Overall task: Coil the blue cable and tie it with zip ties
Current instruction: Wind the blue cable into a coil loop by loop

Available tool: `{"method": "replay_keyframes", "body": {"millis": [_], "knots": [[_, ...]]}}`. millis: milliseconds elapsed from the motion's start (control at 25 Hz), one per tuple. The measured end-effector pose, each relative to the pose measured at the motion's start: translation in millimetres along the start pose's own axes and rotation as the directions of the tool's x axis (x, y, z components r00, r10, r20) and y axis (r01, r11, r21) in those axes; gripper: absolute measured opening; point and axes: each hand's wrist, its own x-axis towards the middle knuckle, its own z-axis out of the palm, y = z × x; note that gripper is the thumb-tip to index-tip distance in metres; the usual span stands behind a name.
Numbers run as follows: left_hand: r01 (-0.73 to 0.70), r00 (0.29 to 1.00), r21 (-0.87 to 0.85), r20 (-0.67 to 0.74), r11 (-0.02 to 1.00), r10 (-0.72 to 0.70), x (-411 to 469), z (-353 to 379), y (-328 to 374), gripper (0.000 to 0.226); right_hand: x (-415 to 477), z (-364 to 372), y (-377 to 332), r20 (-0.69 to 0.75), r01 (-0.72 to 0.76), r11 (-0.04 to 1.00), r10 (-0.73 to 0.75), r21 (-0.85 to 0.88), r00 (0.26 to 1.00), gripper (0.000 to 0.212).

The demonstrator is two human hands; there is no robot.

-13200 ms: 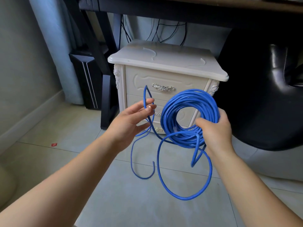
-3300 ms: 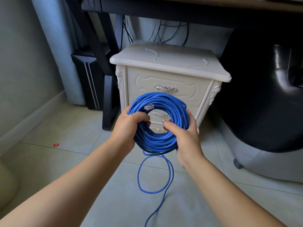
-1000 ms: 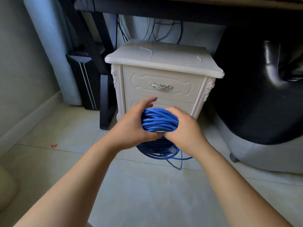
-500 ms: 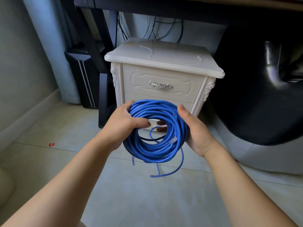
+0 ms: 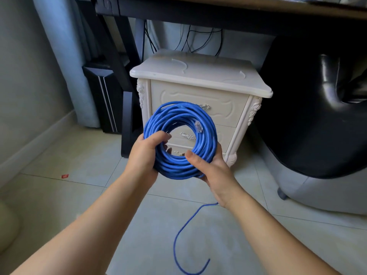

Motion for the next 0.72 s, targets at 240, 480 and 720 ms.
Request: {"method": "replay_keyframes", "body": {"millis": [240, 480, 720], "knots": [[0.103, 0.972, 0.191, 0.189, 0.976, -0.139, -16, 6, -10, 0.029, 10, -14, -4, -0.302, 0.117, 0.982, -0.067, 0.149, 0.951, 0.052], [-0.258, 0.905, 0.519, 0.425, 0.815, 0.015, -9, -1, 15, 0.065, 5, -30, -22, -0.194, 0.155, 0.972, -0.189, -0.176, 0.963, 0.066], [-0.449, 0.829, 0.683, 0.559, 0.576, -0.016, -12, -1, 13, 0.076, -4, -33, -31, 0.043, 0.197, 0.683, -0.236, -0.703, 0.971, 0.069]]}}
